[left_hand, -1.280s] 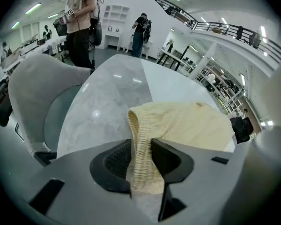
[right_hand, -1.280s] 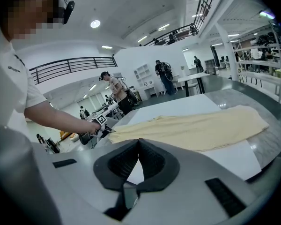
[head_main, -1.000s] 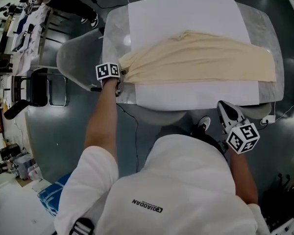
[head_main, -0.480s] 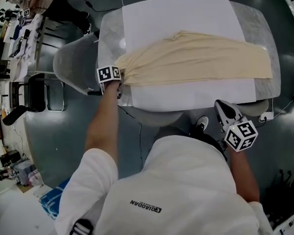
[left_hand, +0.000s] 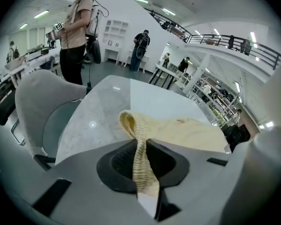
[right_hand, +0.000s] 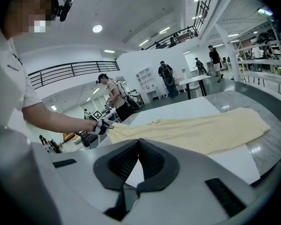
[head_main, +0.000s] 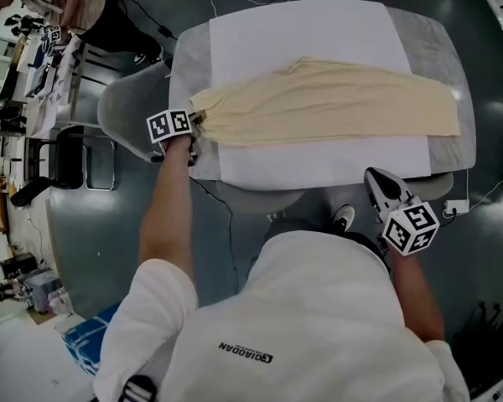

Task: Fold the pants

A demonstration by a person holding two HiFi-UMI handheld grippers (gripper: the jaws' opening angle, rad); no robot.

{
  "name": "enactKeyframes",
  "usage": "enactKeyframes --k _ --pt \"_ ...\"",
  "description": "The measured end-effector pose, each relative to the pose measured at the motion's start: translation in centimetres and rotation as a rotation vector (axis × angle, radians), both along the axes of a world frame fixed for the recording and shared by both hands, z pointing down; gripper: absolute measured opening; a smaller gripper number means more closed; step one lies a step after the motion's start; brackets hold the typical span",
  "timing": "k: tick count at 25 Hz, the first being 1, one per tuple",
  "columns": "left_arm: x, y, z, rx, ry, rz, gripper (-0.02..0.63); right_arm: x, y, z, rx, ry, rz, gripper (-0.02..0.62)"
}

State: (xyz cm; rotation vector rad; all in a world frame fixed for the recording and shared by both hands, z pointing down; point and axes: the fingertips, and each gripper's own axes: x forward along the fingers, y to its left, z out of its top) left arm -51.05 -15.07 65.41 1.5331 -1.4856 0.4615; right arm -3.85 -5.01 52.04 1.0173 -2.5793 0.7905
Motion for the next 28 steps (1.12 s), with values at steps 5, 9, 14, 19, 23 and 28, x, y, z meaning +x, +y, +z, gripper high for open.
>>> enactKeyframes --k 5,9,14,19,23,28 --pt "3.0 -0.5 -3.7 0.063 0.018 0.004 0.072 2.2 -0.5 -1.2 0.037 -0.028 -0.021 0.021" --pt "6.2 -0.7 -6.4 0.109 0.023 0.018 0.072 4.9 -0.9 -2.0 0.058 -0.046 -0.03 0.021" --pt "11.3 -0.9 -9.6 0.154 0.019 0.054 0.071 9.0 -1.1 -2.8 0.076 -0.064 -0.03 0.021" --pt "15.2 -1.6 -11.3 0.18 0.009 0.073 0.067 12.0 -1.9 -2.9 0.076 -0.088 -0.002 0.021" --pt "16.9 -1.9 -13.4 0.205 0.021 0.105 0.067 12.6 -2.0 -3.6 0.068 -0.111 0.029 0.021" --pt "20.9 -4.0 -15.9 0.256 0.082 0.201 0.067 13.2 -3.8 -4.1 0.077 -0.107 0.072 0.021"
